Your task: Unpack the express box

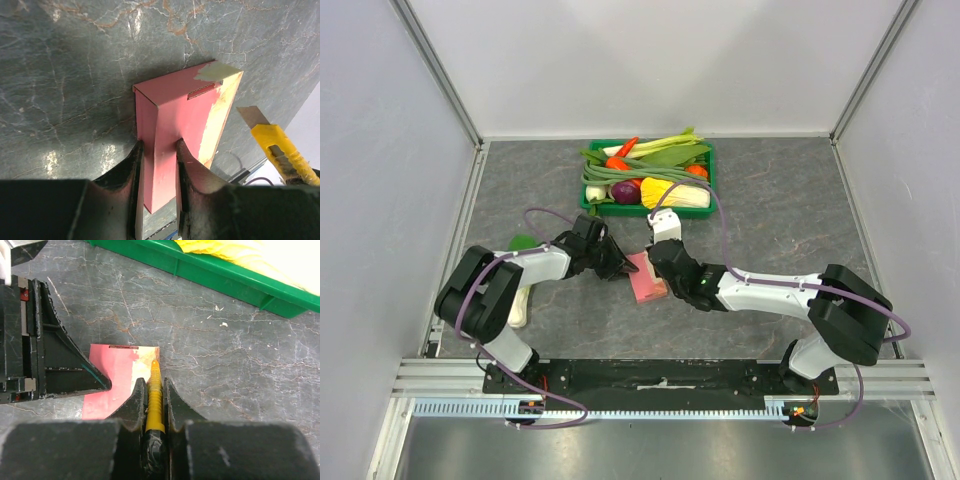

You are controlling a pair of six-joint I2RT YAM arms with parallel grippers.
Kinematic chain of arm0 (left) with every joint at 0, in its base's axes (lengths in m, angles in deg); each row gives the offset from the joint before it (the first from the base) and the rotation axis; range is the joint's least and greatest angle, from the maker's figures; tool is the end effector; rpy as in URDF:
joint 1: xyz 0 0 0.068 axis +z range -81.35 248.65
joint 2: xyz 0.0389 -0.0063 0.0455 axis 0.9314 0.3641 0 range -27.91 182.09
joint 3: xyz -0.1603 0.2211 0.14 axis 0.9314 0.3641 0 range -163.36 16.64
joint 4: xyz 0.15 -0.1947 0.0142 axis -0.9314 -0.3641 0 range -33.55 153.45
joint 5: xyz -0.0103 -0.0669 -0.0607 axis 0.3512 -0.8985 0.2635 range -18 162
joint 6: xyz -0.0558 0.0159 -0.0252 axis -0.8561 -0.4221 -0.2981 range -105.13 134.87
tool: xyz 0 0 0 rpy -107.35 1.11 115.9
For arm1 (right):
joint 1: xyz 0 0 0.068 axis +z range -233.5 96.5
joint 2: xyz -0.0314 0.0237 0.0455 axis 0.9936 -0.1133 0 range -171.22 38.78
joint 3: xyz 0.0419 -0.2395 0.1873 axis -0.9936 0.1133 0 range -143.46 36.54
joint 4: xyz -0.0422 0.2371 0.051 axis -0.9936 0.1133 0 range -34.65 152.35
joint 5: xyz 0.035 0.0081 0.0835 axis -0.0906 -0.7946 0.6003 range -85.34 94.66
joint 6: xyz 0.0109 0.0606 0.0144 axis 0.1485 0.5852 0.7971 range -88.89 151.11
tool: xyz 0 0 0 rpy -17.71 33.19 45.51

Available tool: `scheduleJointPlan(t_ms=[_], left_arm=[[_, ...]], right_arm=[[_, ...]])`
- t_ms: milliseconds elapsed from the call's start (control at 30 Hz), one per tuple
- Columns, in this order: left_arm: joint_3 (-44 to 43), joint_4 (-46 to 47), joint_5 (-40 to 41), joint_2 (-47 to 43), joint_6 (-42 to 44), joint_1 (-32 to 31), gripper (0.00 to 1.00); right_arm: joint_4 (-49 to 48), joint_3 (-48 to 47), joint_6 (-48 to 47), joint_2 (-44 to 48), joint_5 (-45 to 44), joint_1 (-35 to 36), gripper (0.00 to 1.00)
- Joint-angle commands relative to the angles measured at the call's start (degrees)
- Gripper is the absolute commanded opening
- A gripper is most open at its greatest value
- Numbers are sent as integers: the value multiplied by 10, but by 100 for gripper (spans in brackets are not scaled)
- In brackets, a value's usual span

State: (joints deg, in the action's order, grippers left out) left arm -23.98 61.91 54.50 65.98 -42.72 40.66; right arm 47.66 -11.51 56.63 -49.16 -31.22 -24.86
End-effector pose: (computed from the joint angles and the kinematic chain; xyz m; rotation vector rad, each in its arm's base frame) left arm 0.2532 -0.1511 0.1662 -0.5729 2.6949 -0.9035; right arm 0.1903 0.2576 0.2514 -0.2269 2.0140 0.2586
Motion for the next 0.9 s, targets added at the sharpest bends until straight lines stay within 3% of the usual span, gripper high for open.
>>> scheduleJointPlan(t_ms=[0, 867], left_arm=[[42, -130, 108, 68, 46, -3, 14], [44, -130, 109, 72, 41, -2, 12]], right_arm=[[-25, -3, 11, 7, 4, -4, 0], [14, -16, 16, -9, -4, -11, 0]])
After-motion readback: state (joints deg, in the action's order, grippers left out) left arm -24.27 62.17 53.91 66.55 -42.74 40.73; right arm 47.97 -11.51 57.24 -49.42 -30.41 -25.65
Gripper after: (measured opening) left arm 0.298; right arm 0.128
